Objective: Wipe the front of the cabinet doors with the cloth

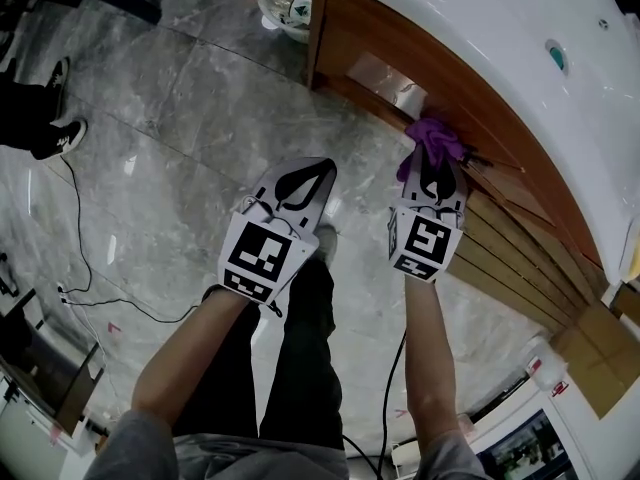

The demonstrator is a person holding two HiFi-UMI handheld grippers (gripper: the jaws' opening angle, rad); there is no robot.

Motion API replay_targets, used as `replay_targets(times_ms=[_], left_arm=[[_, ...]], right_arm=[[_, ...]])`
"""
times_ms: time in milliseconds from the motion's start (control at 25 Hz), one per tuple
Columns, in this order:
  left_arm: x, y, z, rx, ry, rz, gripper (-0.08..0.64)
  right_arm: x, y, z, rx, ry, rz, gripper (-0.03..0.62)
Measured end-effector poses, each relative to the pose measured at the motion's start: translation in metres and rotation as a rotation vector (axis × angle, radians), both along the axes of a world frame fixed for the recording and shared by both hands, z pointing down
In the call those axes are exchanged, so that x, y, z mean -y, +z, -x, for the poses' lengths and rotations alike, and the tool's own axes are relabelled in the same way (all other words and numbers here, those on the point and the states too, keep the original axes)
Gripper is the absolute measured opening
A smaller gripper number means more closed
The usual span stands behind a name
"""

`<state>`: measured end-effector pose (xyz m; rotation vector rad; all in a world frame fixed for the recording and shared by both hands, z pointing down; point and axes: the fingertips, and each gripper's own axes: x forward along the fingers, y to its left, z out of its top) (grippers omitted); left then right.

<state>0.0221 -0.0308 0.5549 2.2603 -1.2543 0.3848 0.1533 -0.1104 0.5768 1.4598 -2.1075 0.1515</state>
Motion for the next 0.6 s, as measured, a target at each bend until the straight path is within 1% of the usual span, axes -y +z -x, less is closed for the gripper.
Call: replay_targets(times_ms=[280,600], left_arm=[[0.001,0.004,0.018,-0.004,-0.018,0.01,0.009],[-0.001,0.01,0.034,-0.017,-0.044,0.028,0.009]], right_arm=[[0.005,0.01,0.008,-0.008,0.007,0.018,0.083],[0.006,0.01,0.012,-0.002,0.022,0.001,0.083]])
